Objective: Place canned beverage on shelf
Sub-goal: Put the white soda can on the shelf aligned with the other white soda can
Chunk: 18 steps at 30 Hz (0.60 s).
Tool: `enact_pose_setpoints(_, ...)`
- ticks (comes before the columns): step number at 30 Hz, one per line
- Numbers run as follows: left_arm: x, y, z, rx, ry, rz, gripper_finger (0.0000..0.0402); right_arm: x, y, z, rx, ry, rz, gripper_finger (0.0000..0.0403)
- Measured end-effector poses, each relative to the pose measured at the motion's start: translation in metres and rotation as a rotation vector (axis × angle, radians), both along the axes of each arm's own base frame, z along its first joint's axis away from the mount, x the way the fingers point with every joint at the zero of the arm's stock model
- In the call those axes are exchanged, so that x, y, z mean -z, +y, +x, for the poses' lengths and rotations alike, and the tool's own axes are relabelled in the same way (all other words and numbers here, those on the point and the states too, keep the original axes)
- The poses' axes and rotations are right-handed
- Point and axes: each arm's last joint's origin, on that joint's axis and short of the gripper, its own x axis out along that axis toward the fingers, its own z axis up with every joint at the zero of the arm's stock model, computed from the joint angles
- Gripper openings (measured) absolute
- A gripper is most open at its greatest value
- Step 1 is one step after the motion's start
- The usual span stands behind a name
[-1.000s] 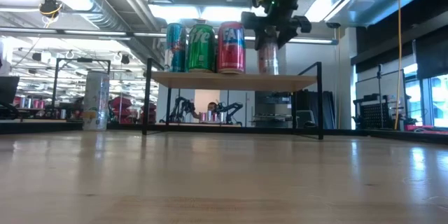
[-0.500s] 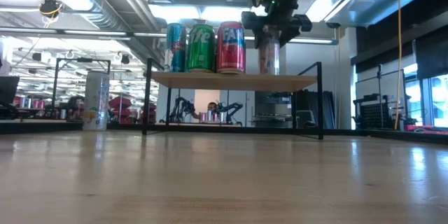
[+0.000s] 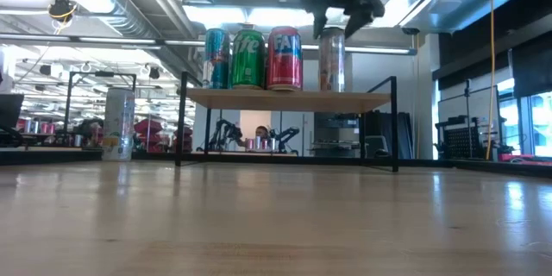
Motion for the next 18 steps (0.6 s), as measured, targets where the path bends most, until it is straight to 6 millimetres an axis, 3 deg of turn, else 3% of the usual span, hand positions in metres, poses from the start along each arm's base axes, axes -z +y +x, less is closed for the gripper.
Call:
enact_pose_setpoints(7, 0.0, 0.003, -0.001, -0.089, -0.006, 0.031, 0.035, -0.029, 0.02, -0.023, -0.07, 0.13, -0.004, 0.0337)
enact_pose_setpoints(12, 0.002, 0.009, -0.004, -0.248, -0.008, 0.022, 0.035, -0.037, 0.035, -0.049, -0.168, 0.249, 0.014, 0.0337)
enact_pose_setpoints(18, 0.006, 0.023, -0.007, -0.438, 0.016, 0.022, 0.035, -0.044, 0.035, -0.08, -0.185, 0.204, -0.013, 0.0337)
